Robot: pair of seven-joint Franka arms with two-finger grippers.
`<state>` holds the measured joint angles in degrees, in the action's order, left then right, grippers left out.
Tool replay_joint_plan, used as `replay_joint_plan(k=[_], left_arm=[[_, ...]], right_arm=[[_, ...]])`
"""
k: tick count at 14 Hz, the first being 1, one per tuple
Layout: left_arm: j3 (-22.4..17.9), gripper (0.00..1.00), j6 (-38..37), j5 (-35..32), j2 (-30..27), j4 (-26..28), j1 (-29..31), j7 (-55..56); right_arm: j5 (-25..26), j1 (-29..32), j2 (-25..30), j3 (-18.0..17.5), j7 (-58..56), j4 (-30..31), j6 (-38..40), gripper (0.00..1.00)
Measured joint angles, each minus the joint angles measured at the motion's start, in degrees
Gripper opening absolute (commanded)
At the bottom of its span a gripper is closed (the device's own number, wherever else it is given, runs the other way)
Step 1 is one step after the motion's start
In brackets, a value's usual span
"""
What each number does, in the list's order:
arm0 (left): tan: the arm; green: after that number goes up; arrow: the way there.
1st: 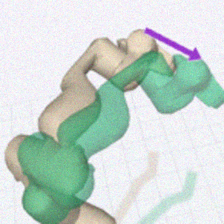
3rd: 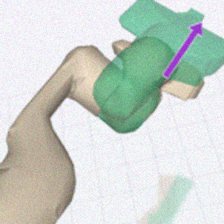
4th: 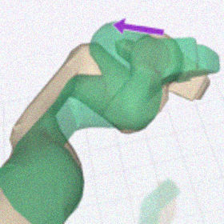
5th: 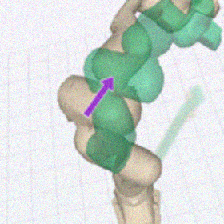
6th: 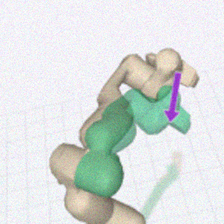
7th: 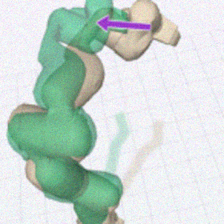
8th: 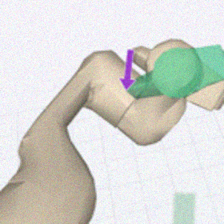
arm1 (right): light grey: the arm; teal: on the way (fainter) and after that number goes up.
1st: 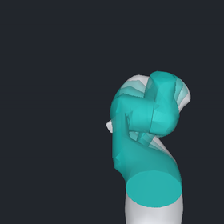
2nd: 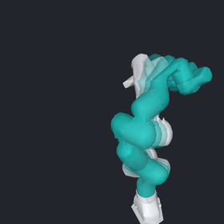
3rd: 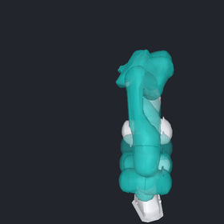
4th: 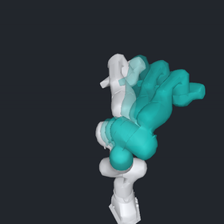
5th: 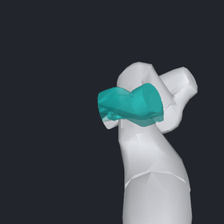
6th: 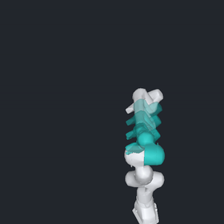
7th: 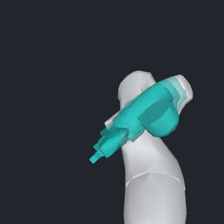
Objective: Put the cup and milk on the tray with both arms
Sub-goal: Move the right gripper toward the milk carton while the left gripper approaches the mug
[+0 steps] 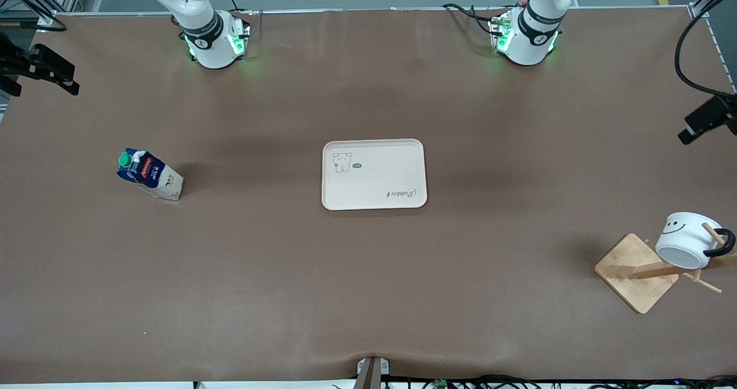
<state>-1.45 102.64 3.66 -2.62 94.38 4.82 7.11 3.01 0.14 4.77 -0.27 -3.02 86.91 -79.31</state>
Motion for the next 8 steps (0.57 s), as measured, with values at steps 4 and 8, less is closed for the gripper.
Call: replay_joint_plan(k=[4,8], left_arm=[[-0.13,1.0,14.65,6.98,-0.36,10.42,6.33,-9.67],[-0.19,1.0,22.81,18.95,0.01,16.96,11.84,-24.5]], right_arm=[[0.0,0.35,-0.75,0.12,0.2,0.0,0.0,1.0],[-0.05,0.42,-1.36,0.06,0.2,0.02,0.12,1.0]])
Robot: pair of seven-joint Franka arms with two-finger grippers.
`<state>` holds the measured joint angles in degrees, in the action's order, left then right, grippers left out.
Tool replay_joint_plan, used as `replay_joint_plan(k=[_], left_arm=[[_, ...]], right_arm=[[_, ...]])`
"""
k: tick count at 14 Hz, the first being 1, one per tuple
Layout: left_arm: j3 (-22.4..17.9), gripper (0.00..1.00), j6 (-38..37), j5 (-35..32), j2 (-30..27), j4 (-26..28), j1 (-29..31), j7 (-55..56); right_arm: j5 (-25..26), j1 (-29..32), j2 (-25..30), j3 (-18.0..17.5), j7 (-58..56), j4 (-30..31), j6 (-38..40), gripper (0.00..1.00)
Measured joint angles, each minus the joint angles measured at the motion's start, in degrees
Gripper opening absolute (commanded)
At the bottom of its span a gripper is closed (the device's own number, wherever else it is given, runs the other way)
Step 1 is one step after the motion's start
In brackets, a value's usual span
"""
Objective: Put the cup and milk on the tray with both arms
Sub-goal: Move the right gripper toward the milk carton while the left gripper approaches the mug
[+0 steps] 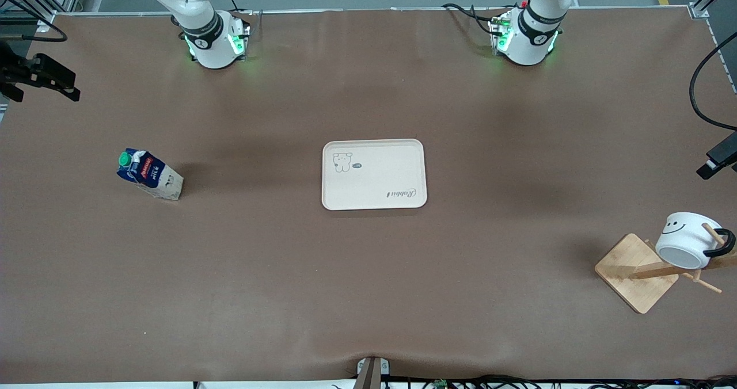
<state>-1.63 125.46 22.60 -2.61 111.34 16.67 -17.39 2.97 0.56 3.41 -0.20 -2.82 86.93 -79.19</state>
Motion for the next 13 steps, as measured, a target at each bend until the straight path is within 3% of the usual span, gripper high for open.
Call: replay_joint_plan(k=[9,13], left_arm=[[-0.02,1.0,9.96,28.81,8.52,3.28,2.57,-35.6],[-0.02,0.82,10.34,35.37,11.51,3.17,2.86,-43.62]], right_arm=[[-0.05,-0.06,-3.23,-0.25,0.0,0.05,1.59,1.0],[-0.05,-0.05,-3.71,-0.22,0.0,0.05,1.71,1.0]])
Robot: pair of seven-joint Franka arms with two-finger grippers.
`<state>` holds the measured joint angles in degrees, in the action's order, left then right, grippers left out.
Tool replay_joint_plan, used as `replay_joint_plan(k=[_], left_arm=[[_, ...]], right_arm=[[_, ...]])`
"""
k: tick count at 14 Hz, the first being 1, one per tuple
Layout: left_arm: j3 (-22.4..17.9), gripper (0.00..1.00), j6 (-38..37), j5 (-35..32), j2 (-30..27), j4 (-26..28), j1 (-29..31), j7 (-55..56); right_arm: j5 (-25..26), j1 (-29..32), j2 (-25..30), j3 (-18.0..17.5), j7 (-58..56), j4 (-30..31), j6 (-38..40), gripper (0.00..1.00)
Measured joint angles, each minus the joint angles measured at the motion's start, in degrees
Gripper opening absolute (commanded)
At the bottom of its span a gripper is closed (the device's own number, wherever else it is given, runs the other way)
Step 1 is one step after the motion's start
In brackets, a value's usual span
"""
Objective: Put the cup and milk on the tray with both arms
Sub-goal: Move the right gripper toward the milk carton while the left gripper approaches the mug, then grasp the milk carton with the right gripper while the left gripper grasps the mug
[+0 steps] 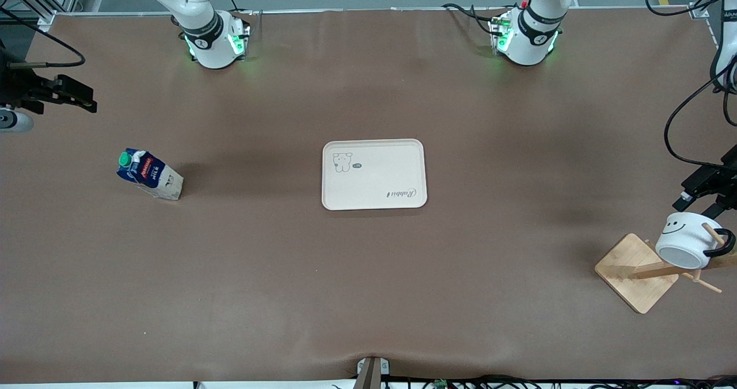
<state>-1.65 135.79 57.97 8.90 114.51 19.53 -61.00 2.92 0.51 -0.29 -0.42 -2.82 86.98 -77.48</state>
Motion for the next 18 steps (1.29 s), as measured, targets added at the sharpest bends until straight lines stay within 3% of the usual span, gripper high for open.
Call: replay_joint_plan(k=[5,8,10,14,18], left_arm=[[0.25,0.77,0.0,7.26,0.94,-0.33,-0.03,-6.73],[0.27,0.68,0.01,9.78,2.87,-0.88,-0.04,-11.03],[0.28,0.54,0.01,9.81,3.57,-1.85,-0.08,-11.2],[0.35,0.13,0.0,9.81,3.63,-2.85,-0.25,-11.21],[0.46,0.0,-0.71,9.81,3.6,-2.78,-0.28,-11.19]], right_arm=[[0.0,0.47,-1.88,0.22,0.02,0.27,0.29,1.0],[0.0,1.86,-4.74,0.32,0.01,0.42,1.31,1.0],[0.02,2.76,-6.51,0.35,0.0,0.46,2.47,1.0],[0.05,3.2,-8.73,0.34,0.12,0.37,2.55,1.0],[0.02,4.34,-10.93,0.41,0.55,0.36,2.18,1.0]])
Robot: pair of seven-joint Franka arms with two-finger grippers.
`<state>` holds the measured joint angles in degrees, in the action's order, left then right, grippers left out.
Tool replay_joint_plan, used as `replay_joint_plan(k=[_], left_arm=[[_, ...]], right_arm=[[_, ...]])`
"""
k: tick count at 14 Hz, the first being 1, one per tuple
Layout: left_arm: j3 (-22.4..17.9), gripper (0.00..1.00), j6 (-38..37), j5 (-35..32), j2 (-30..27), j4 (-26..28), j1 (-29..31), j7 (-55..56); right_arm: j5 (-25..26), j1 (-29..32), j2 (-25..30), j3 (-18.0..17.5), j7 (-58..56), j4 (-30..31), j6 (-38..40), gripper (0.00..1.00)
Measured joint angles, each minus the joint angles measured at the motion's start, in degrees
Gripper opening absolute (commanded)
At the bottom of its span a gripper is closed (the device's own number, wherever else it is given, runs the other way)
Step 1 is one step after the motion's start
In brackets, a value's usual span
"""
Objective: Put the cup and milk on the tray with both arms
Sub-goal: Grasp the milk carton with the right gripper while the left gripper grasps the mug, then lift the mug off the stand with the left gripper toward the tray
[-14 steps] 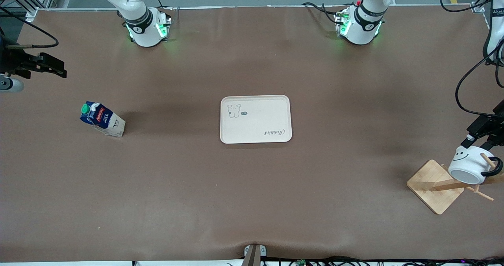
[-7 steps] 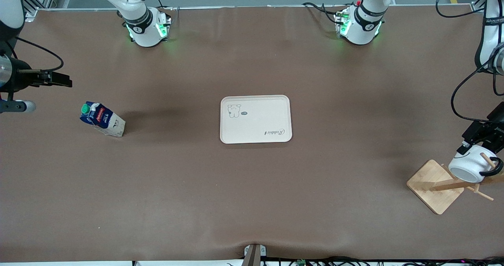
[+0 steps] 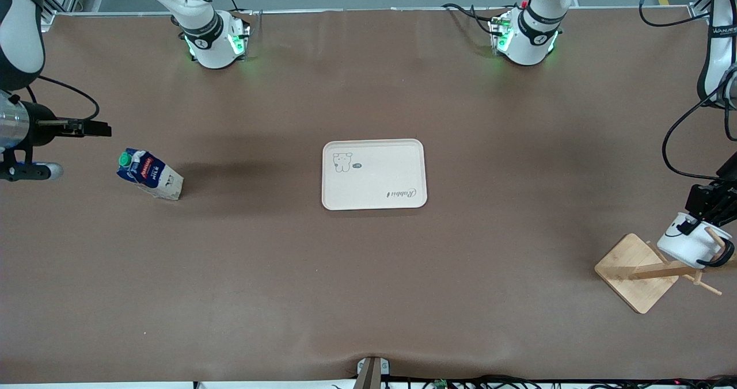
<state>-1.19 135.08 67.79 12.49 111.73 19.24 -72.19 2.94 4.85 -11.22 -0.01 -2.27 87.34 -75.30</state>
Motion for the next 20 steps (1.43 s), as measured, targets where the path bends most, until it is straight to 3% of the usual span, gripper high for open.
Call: replay_joint_plan(k=[5,9,17,20], left_arm=[[0.65,0.0,0.13,0.0,-0.64,-0.1,-0.03,0.03],[1.09,0.0,0.22,0.0,-1.38,0.74,0.02,0.59],[2.47,0.0,0.2,-0.23,-8.69,9.07,-0.02,5.53],[2.79,0.0,0.17,-0.25,-10.6,11.74,-0.05,8.34]], right_arm=[[-1.63,0.75,-4.07,-0.06,1.16,0.59,-6.42,1.0],[-1.71,0.76,-3.71,-0.07,9.34,0.65,-7.72,1.0],[-1.71,0.72,-3.71,-0.99,9.31,4.69,-11.95,1.0],[-1.7,0.54,-3.63,-1.0,7.43,9.32,-19.69,1.0]])
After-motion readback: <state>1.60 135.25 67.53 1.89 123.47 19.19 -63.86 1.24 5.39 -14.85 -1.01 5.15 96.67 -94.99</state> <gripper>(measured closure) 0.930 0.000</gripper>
